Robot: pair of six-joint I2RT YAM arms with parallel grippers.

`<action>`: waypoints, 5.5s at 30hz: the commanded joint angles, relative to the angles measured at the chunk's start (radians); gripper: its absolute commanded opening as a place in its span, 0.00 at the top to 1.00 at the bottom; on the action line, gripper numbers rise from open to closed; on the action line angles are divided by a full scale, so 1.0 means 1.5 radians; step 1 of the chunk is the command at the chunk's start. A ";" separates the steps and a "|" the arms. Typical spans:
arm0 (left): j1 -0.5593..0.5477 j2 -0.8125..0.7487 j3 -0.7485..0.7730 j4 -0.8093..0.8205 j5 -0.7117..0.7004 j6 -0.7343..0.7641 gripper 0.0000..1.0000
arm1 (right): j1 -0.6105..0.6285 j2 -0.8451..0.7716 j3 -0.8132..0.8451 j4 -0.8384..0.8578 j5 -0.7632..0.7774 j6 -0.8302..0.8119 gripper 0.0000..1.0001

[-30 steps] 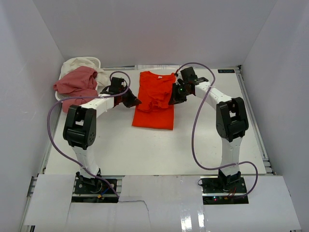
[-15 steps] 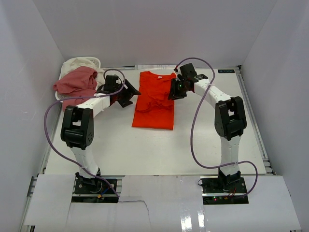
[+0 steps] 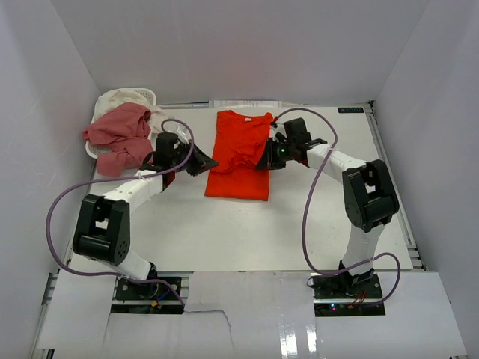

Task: Fold and stack the t-shirts

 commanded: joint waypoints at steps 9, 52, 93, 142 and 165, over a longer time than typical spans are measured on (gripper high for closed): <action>-0.064 0.049 -0.117 0.142 0.082 0.036 1.00 | 0.063 0.120 0.002 0.229 -0.125 0.122 0.92; -0.146 0.260 -0.177 0.213 -0.012 0.072 1.00 | 0.067 0.293 0.222 0.166 0.020 0.072 0.92; -0.281 0.033 -0.326 0.157 -0.085 -0.106 0.84 | 0.018 -0.404 -0.474 0.016 0.055 0.071 0.22; -0.065 -0.179 -0.398 -0.103 -0.121 -0.014 0.25 | 0.089 -0.237 -0.596 0.351 0.031 0.296 0.92; -0.065 -0.100 -0.471 0.056 -0.059 0.006 0.73 | 0.089 -0.270 -0.562 0.298 0.030 0.273 0.92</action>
